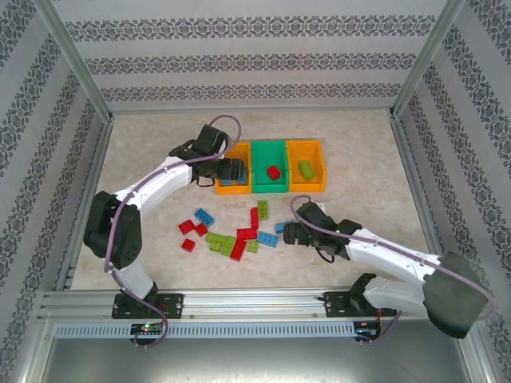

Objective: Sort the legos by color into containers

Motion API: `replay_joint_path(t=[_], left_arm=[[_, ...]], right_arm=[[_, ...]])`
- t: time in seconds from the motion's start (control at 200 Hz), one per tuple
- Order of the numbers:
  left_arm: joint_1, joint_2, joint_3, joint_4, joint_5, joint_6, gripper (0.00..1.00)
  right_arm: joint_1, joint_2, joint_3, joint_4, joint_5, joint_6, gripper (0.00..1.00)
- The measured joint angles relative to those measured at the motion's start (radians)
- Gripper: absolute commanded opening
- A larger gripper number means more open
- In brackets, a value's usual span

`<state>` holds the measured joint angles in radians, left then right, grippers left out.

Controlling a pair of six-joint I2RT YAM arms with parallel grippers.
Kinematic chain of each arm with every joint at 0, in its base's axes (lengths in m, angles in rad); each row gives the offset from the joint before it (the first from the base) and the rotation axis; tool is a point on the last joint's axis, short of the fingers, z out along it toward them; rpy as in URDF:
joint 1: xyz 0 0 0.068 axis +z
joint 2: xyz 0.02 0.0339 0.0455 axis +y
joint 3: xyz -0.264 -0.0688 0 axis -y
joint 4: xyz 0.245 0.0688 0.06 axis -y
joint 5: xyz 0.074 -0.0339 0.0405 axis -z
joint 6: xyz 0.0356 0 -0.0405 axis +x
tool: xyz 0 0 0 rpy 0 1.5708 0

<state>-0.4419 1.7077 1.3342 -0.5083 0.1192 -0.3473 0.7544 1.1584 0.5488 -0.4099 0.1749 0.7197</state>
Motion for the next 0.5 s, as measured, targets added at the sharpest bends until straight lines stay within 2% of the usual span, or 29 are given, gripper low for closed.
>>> replay_joint_path(t=[0.105, 0.24, 0.5], left_arm=[[-0.002, -0.013, -0.038, 0.0, -0.008, -0.001, 1.0], [-0.002, -0.046, -0.091, 0.005, -0.024, -0.003, 1.0], [-0.002, -0.133, -0.158, 0.023, -0.046, -0.005, 1.0]], right_arm=[[0.044, 0.102, 0.06, 0.006, 0.004, 0.0, 0.98], [0.082, 0.177, 0.114, 0.029, 0.009, -0.013, 0.98], [0.081, 0.297, 0.179, 0.046, 0.027, -0.045, 0.98]])
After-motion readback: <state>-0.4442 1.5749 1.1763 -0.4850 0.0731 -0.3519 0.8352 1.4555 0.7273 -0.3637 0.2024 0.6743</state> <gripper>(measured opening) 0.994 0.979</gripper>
